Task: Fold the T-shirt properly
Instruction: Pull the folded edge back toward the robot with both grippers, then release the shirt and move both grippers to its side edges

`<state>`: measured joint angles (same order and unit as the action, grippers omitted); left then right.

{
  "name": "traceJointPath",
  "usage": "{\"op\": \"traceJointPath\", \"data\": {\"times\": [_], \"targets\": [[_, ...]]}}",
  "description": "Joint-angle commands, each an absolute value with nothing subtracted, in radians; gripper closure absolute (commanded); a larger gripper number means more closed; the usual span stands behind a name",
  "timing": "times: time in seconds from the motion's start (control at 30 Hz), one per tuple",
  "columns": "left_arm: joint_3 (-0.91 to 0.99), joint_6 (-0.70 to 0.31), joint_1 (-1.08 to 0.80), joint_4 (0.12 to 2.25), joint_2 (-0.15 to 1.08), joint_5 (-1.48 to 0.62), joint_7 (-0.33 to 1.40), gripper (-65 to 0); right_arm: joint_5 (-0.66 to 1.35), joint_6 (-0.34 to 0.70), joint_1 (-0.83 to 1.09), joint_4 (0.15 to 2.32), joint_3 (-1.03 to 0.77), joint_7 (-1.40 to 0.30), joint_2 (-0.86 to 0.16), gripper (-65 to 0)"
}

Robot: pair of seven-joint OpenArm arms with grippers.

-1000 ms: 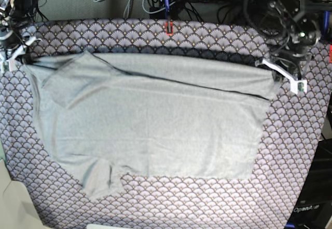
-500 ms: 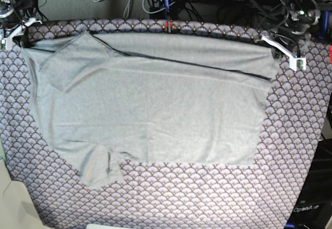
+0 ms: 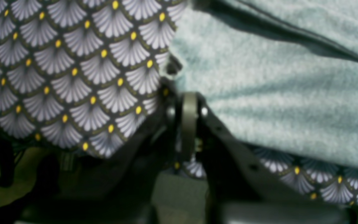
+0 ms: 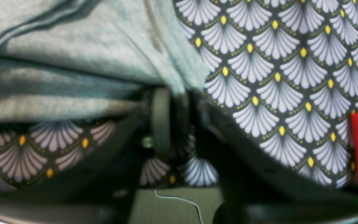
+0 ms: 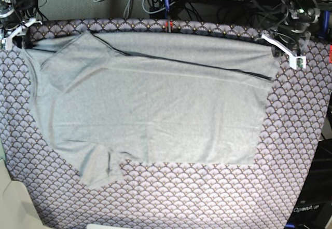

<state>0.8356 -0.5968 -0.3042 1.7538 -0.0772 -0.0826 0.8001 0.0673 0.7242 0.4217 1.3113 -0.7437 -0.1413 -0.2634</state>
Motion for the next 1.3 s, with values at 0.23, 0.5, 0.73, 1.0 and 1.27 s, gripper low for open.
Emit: {"op": "traceJointPath", "data": {"times": [0.23,0.5,0.73,1.0,1.27], "targets": [[0.846,-0.576,-0.363,1.801,-0.084,-0.073,0.679,-32.5,0.041,0.698,0.429,1.316,-0.791,-0.177,-0.298,-33.8],[0.846,-0.576,-0.392,1.834,-0.09,-0.073,0.622,-33.0,0.042,0.698,0.352,1.32,-0.92,-0.176,-0.326,-33.9],[0.846,-0.576,-0.348,1.894,-0.067,-0.07,0.633,-33.0,0.038,0.698,0.348,1.377,-0.931,-0.183,-0.298,-33.9],[0.865,-0.576,-0.269,1.882,0.079,-0.124,0.633,-33.1,-0.137,0.698,0.285,1.392,-0.972,-0.176,-0.213,-33.7],[0.875,-0.576,-0.096,1.741,0.194,-0.193,0.634,-33.2,-0.257,0.698,0.145,1.392,-1.11,-0.176,-0.211,-33.6]]}}
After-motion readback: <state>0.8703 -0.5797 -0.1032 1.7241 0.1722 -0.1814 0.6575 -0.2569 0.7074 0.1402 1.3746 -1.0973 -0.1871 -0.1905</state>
